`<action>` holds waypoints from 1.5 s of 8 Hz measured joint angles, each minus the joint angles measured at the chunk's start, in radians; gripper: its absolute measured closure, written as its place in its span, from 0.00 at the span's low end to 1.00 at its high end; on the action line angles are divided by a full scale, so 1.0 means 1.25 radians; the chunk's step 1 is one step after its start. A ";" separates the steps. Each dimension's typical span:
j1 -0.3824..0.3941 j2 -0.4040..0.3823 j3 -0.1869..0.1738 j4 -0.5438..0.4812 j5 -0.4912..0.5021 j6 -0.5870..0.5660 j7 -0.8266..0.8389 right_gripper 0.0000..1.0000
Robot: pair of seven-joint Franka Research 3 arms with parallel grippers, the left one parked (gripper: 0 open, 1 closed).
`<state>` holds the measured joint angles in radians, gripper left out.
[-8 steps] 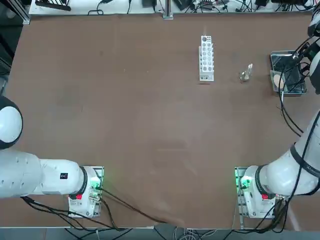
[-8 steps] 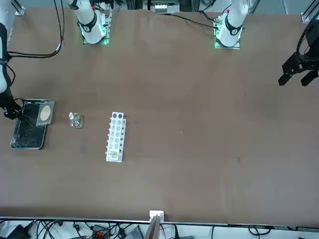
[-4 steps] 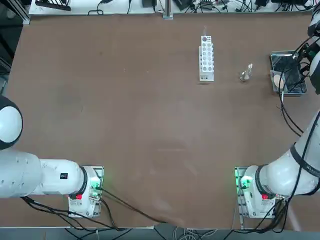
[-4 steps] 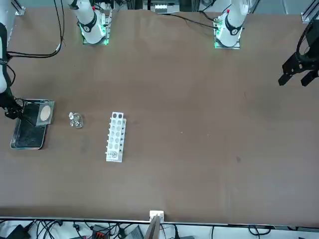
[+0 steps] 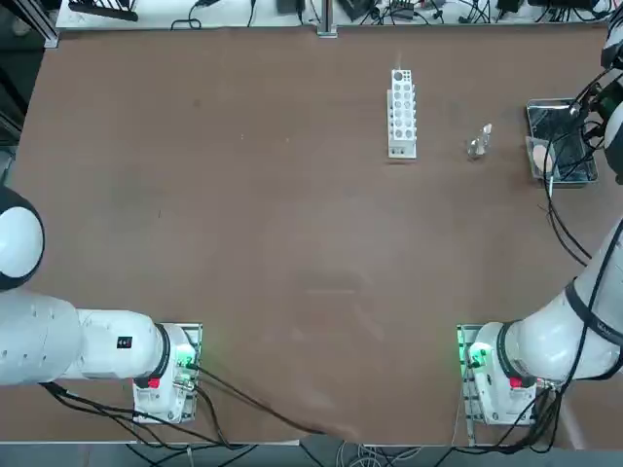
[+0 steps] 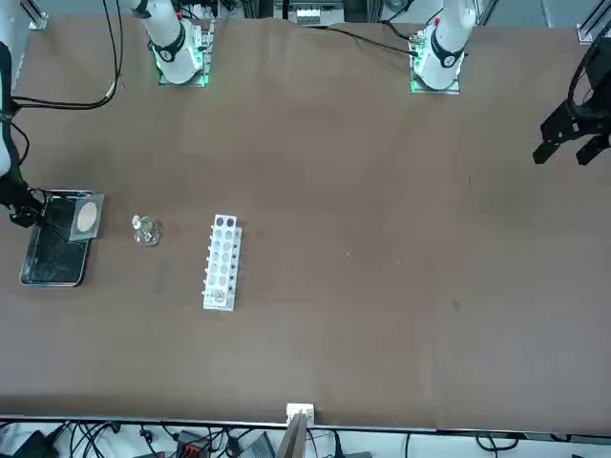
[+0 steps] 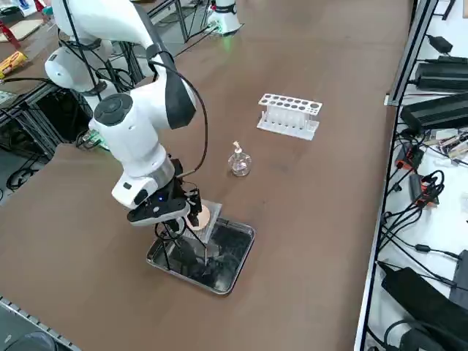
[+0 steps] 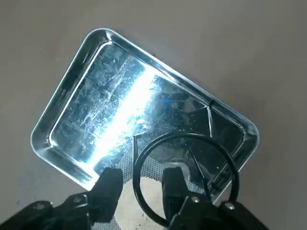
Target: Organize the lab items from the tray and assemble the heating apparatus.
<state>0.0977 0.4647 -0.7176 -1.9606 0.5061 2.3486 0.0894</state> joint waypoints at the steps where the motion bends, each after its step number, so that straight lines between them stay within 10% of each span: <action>1: 0.000 -0.002 0.000 0.000 0.000 -0.001 0.000 0.48; 12: -0.002 -0.003 0.000 0.007 0.000 0.000 0.000 0.59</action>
<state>0.0955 0.4614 -0.7176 -1.9514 0.5060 2.3486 0.0894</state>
